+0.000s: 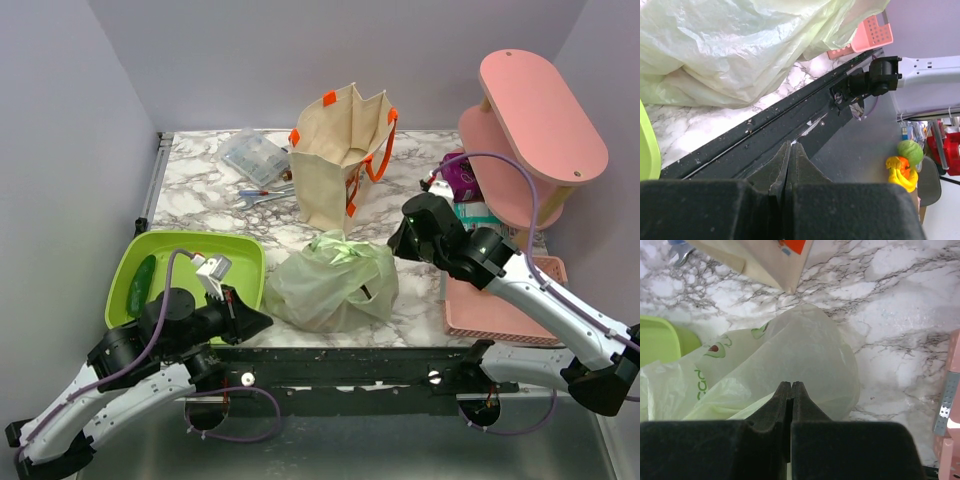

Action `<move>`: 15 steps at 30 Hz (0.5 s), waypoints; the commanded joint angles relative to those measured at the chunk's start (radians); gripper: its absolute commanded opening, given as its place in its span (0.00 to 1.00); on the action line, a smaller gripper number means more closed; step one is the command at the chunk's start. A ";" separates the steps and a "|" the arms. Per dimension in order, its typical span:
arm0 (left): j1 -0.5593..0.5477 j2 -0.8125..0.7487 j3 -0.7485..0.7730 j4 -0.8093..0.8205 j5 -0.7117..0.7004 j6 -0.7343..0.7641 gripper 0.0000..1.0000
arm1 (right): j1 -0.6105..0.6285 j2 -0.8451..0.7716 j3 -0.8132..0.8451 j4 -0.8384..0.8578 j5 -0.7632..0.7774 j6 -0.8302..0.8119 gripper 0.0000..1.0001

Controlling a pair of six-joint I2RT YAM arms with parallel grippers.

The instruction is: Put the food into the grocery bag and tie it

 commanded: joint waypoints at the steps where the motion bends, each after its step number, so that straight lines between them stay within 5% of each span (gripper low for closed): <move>1: -0.003 0.026 0.000 0.078 0.042 0.023 0.15 | -0.004 -0.033 -0.032 0.092 -0.129 -0.082 0.01; 4: -0.003 0.143 0.058 0.140 0.094 0.090 0.44 | -0.004 -0.043 -0.042 0.116 -0.230 -0.113 0.01; 11: -0.037 0.385 0.226 0.228 0.044 0.247 0.77 | -0.004 -0.067 -0.027 0.089 -0.266 -0.117 0.01; 15: -0.060 0.466 0.284 0.258 0.003 0.290 0.79 | -0.004 -0.067 -0.008 0.081 -0.276 -0.118 0.01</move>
